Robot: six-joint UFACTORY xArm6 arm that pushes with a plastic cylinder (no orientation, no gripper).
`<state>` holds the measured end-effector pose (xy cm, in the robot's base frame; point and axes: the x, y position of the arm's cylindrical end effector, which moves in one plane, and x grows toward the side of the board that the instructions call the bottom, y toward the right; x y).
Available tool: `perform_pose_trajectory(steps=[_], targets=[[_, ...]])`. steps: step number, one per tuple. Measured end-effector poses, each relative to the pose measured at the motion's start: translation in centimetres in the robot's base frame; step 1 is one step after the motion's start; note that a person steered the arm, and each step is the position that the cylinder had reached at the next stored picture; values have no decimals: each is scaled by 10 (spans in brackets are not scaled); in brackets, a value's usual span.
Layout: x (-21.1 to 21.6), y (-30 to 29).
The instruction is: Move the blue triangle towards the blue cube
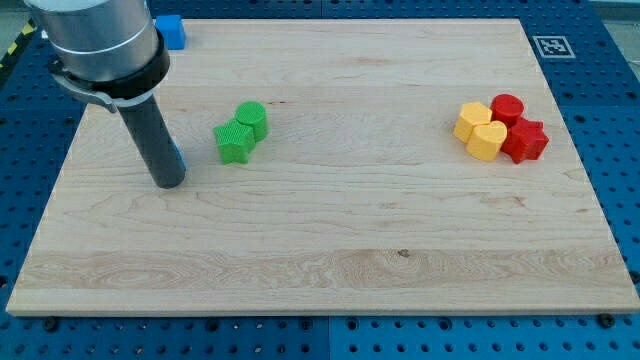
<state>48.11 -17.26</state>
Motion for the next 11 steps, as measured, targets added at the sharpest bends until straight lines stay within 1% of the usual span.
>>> perform_pose_trajectory(steps=[1, 3, 4, 5, 6, 8, 9, 10, 11], targets=[[-3, 0], [-35, 9], [1, -3], [-5, -17], [-68, -7], [-94, -3], [-70, -3], [-83, -13], [-135, -10]])
